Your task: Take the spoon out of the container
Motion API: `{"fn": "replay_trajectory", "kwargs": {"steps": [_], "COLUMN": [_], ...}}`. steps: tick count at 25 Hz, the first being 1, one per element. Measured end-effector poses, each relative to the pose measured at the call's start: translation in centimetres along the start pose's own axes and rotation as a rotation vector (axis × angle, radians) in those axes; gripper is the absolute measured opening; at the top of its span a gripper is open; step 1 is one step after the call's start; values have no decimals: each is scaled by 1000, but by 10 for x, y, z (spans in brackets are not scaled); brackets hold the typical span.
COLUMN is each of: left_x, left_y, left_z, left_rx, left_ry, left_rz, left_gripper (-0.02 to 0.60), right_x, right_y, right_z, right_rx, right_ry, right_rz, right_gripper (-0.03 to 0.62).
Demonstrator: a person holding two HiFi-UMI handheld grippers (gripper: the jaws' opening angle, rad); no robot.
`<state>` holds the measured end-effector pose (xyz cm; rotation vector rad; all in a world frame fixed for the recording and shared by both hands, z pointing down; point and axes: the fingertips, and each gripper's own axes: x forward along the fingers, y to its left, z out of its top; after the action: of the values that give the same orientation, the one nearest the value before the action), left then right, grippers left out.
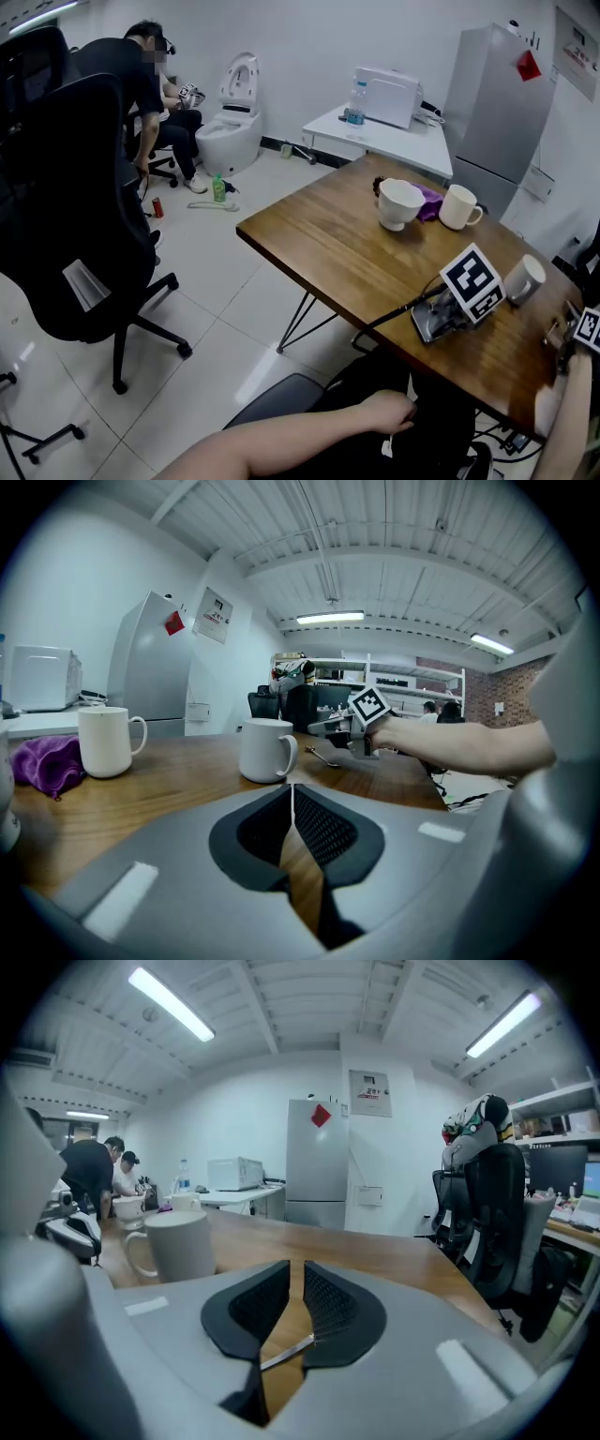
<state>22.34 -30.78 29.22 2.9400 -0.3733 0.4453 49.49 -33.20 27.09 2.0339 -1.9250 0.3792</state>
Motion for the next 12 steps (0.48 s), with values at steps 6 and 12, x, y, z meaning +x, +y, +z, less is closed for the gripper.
{"fn": "replay_trajectory", "kwargs": {"steps": [6,12], "left_x": [-2,-13], "left_y": [-4,7], "left_z": [3,-6], "left_rx": [5,-6], "left_ry": [6,5], "left_rz": [-1,20], "left_gripper": [12,12], "right_x": [-21,-36], "right_y": [25,96], "right_z": [17,26], "right_rx": [56,32], "right_ry": [-135,-245], "right_rz": [135,317], "right_gripper": [12,3]}}
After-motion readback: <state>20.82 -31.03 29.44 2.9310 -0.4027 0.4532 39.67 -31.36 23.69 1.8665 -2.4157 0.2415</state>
